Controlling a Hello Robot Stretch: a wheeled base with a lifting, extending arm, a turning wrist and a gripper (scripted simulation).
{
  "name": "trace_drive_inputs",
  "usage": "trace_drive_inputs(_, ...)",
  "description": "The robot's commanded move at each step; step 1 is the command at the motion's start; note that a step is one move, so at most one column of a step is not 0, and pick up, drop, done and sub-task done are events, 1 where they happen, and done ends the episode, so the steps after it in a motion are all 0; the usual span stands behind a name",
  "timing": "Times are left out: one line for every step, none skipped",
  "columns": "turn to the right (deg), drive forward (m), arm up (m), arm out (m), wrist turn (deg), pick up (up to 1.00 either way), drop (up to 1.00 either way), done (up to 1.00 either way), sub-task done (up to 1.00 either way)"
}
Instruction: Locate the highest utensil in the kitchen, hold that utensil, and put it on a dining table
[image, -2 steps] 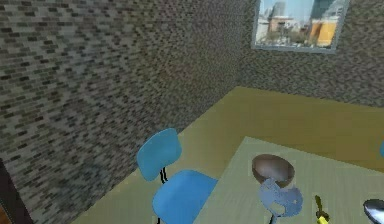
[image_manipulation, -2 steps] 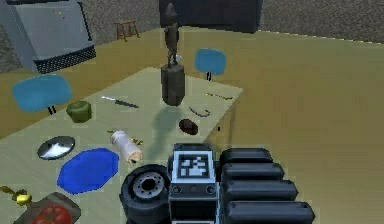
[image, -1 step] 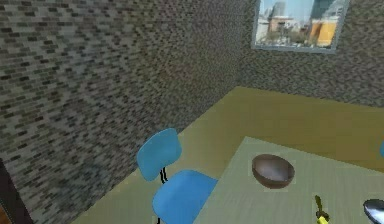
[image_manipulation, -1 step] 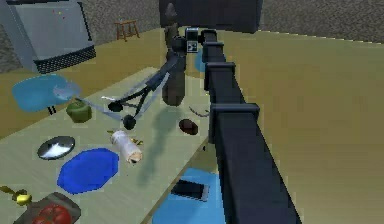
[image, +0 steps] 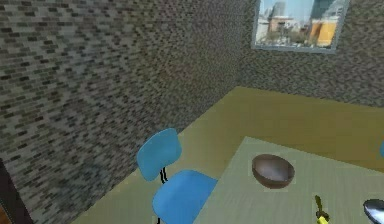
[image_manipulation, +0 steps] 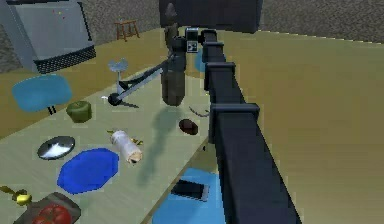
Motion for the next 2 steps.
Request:
trace_drive_inputs(0.0,0.00,-0.04,0.00,0.0,0.00,0.00,0.00,0.00)
trace_drive_inputs(0.0,0.00,-0.32,0.00,0.0,0.00,0.00,0.00,0.00)
